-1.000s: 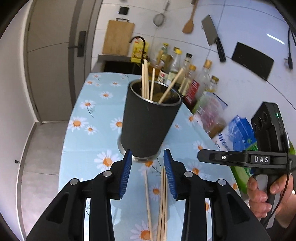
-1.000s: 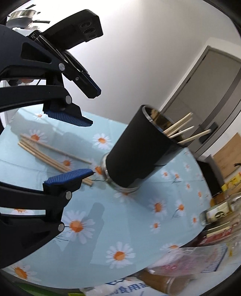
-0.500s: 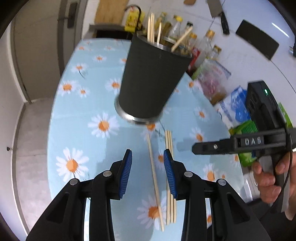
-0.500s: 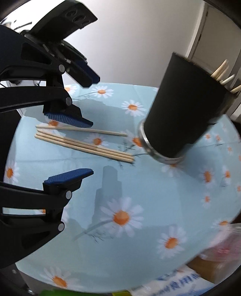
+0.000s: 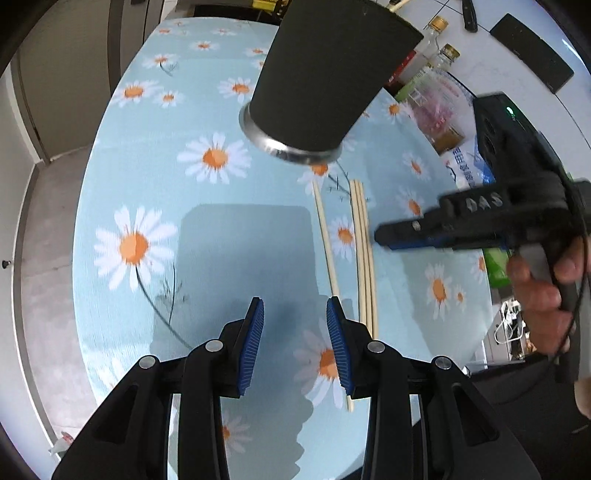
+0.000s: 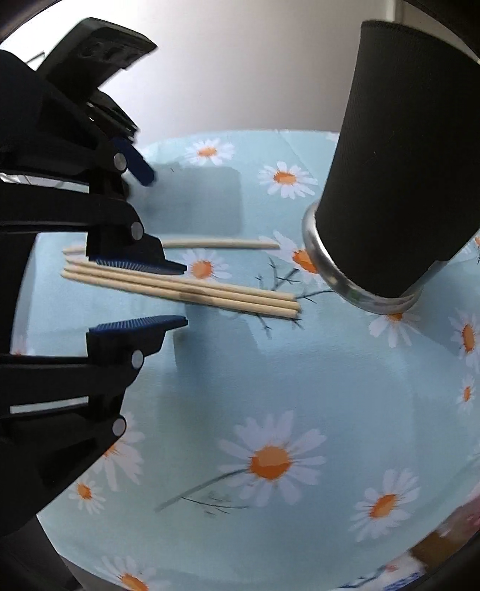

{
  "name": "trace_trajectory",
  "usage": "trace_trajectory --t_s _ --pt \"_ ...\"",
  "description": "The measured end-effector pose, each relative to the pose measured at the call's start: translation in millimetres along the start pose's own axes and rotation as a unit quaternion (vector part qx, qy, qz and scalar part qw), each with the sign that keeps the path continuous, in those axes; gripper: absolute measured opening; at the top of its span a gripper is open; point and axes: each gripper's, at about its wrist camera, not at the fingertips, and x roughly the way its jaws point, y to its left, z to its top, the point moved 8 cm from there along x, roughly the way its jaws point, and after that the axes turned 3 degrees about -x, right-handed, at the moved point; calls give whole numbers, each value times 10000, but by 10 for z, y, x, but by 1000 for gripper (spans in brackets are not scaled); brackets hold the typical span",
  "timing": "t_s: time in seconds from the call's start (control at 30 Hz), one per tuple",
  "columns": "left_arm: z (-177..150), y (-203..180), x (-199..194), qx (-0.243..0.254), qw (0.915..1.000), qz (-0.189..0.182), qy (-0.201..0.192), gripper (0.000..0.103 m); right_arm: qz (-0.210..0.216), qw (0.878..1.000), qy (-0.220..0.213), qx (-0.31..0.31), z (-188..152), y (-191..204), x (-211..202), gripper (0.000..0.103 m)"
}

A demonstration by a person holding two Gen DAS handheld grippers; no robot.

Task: Organize utensils
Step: 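Close the right tool on one chopstick from the pile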

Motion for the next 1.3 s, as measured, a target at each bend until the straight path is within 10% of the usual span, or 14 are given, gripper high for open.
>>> trace_trajectory --t_s 1.3 --pt "-128 -14 -52 -173 9996 -210 53 34 -1483 9878 8 -466 63 453 361 6"
